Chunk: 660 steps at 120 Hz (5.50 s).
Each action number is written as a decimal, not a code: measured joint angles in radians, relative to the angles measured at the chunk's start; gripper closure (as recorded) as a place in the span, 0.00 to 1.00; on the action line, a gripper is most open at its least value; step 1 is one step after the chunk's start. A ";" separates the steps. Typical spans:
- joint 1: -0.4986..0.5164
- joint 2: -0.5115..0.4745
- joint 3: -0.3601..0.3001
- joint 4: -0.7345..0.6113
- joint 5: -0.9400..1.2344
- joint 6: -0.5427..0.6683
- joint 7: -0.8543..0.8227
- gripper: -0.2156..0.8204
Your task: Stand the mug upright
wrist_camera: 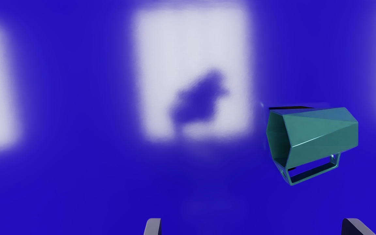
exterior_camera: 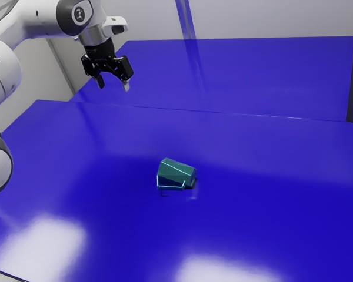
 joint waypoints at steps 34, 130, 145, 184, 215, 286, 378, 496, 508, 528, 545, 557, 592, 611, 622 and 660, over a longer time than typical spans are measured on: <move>-0.001 -0.004 0.002 -0.001 0.005 0.001 0.000 0.21; 0.017 -0.101 0.133 -0.578 -0.548 0.082 0.158 0.21; 0.008 -0.034 0.134 -0.587 -0.635 0.133 0.251 0.21; -0.017 0.037 0.125 -0.613 -0.865 0.265 0.489 0.21; -0.017 0.079 0.125 -0.634 -0.946 0.305 0.635 0.21; -0.029 0.095 0.122 -0.701 -1.074 0.316 0.825 0.21; -0.037 0.094 0.119 -0.753 -1.201 0.290 0.918 0.29; -0.066 -0.010 0.098 -0.716 -1.183 0.302 0.933 0.95; -0.083 -0.087 0.090 -0.696 -1.094 0.320 0.916 0.96; -0.098 -0.204 0.038 -0.690 -0.816 0.361 0.852 0.96; -0.128 -0.245 -0.002 -0.664 -0.542 0.391 0.778 0.97; -0.160 -0.256 -0.017 -0.656 -0.368 0.412 0.727 0.97; -0.172 -0.269 -0.028 -0.713 -0.027 0.488 0.569 0.97; -0.136 -0.267 0.027 -0.744 0.041 0.516 0.513 0.97; -0.079 -0.260 0.034 -0.758 0.064 0.527 0.488 0.97; 0.078 -0.237 0.029 -0.798 0.157 0.574 0.401 0.97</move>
